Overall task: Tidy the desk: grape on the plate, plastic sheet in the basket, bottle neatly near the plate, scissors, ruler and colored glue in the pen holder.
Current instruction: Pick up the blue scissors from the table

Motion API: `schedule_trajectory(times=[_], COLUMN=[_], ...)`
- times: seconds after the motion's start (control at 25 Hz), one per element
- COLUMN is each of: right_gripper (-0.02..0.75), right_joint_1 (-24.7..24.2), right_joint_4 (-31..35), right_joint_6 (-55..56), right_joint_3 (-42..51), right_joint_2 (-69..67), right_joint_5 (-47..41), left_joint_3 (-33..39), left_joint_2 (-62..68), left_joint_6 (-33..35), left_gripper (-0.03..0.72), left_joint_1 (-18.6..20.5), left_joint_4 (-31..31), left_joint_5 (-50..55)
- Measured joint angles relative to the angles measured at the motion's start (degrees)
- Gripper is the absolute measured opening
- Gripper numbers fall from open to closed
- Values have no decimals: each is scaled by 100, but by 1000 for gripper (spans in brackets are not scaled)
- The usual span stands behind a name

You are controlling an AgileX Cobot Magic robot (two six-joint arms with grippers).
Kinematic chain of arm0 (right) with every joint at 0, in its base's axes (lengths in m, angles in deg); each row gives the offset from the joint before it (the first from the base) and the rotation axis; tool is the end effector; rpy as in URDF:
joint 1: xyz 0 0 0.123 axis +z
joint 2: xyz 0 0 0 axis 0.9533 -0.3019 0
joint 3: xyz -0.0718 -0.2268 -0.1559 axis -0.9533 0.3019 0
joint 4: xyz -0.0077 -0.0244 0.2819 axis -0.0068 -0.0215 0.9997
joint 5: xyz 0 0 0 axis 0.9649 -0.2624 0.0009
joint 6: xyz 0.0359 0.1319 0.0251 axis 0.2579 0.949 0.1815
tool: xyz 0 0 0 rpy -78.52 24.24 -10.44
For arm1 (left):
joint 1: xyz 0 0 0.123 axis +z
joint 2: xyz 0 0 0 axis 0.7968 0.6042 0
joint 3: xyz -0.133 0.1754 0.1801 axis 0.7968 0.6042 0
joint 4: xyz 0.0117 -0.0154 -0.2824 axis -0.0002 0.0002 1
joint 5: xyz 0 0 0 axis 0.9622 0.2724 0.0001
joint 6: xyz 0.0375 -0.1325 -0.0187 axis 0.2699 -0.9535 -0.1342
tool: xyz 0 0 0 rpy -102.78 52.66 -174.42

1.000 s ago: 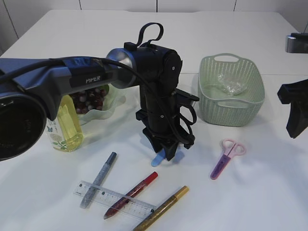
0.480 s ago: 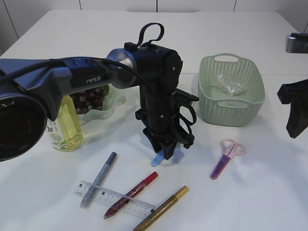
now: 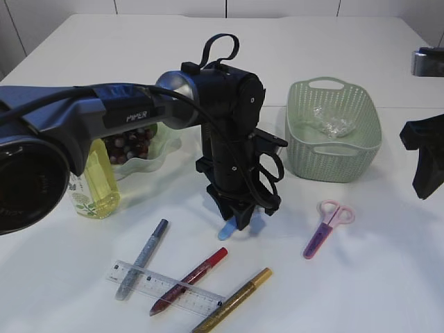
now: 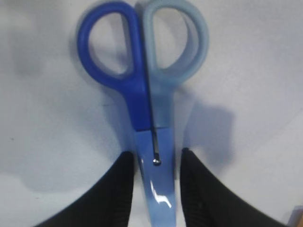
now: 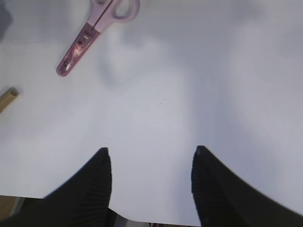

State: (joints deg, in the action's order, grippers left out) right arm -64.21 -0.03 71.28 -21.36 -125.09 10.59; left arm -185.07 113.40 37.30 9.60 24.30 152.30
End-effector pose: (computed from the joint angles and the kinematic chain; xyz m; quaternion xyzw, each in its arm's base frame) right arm 0.3028 0.0490 0.2275 -0.0136 0.9977 0.0273 0.0609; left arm 0.3823 -0.3685 0.0443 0.3656 0.9303 -0.0278 0.0047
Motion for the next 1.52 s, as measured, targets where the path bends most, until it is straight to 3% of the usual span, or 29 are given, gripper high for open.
schedule_trajectory(times=[0.36, 1.24, 1.52], right_gripper=[430, 430, 430], right_joint_1=[0, 0, 0], right_joint_4=[9, 9, 9], right_joint_6=[0, 0, 0], right_joint_3=[0, 0, 0], right_joint_2=[0, 0, 0], right_joint_5=[0, 0, 0], left_joint_3=[-12, -4, 572], left_joint_2=[21, -9, -290], left_joint_6=[-3, -161, -171], left_gripper=[159, 142, 142], left_joint_1=[0, 0, 0], left_joint_4=[-90, -1, 31], left_joint_5=[22, 2, -62])
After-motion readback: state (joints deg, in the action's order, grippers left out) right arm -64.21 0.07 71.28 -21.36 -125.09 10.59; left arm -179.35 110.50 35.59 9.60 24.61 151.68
